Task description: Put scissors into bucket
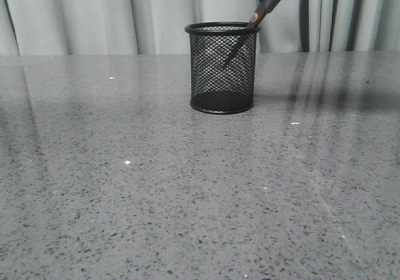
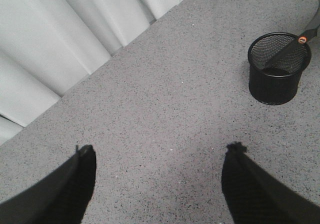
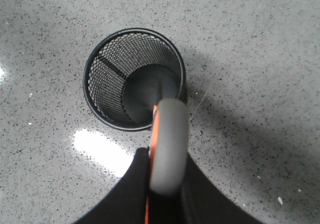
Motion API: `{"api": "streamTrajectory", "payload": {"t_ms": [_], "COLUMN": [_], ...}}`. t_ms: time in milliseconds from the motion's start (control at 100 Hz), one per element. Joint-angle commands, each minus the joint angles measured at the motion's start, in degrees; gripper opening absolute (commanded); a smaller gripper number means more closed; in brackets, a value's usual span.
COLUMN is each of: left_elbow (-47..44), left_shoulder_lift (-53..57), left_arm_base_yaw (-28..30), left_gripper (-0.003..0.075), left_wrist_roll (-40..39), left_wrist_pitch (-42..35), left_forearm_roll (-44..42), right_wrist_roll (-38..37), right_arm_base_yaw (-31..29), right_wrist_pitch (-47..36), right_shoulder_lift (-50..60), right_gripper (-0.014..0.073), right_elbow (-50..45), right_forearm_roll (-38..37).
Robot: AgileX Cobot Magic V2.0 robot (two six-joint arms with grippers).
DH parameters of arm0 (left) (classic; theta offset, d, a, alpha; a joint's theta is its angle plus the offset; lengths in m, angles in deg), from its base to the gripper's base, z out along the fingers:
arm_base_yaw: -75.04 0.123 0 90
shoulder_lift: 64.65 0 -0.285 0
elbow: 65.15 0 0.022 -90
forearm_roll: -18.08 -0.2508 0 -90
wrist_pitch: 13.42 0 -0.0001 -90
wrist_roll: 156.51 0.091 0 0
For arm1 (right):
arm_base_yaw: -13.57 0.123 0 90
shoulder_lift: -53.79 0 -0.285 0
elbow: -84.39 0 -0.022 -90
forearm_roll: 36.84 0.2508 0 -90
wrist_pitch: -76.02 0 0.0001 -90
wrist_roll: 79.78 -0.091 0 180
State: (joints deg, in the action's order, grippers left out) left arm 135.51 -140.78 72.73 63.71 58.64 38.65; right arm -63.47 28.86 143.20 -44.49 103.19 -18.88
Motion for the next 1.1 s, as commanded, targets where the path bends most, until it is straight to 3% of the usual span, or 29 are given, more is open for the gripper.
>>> {"api": "streamTrajectory", "payload": {"t_ms": [0,150,220,420,510,800,870,990,1090], "left_elbow": [1.7,1.7,1.7,1.7,1.7,1.7,1.7,1.7,1.7], "left_shoulder_lift": [1.0,1.0,1.0,1.0,1.0,1.0,1.0,1.0,1.0], "left_arm_base_yaw": [0.1,0.1,0.1,0.1,0.1,0.1,0.1,0.1,0.1], "left_gripper": [0.0494,0.0494,0.0494,0.0494,0.0494,0.0494,0.0494,0.0493,0.0439], "left_wrist_roll": [-0.5,-0.5,-0.5,-0.5,-0.5,-0.5,-0.5,-0.5,-0.6], "left_wrist_pitch": [-2.9,-2.9,-2.9,-2.9,-2.9,-2.9,-2.9,-2.8,-2.6], "left_forearm_roll": [2.2,2.2,2.2,2.2,2.2,2.2,2.2,2.2,3.7], "right_wrist_roll": [0.1,0.4,1.6,1.9,1.9,0.3,0.3,0.3,1.2], "right_arm_base_yaw": [-0.1,-0.1,-0.1,-0.1,-0.1,-0.3,-0.3,-0.3,-0.3], "right_wrist_pitch": [-3.3,-4.0,-3.3,-3.9,-3.6,2.3,1.8,-0.1,-1.4], "right_shoulder_lift": [1.5,1.3,0.9,0.5,0.5,1.3,2.3,4.7,7.0], "right_gripper": [-0.0044,-0.0037,0.0006,0.0325,0.0388,0.0381,0.0347,0.0172,-0.0062], "right_elbow": [2.0,2.0,2.0,2.4,4.2,15.3,16.3,16.2,16.2], "right_forearm_roll": [0.7,1.0,2.3,5.2,5.2,4.5,4.5,4.5,4.3]}}
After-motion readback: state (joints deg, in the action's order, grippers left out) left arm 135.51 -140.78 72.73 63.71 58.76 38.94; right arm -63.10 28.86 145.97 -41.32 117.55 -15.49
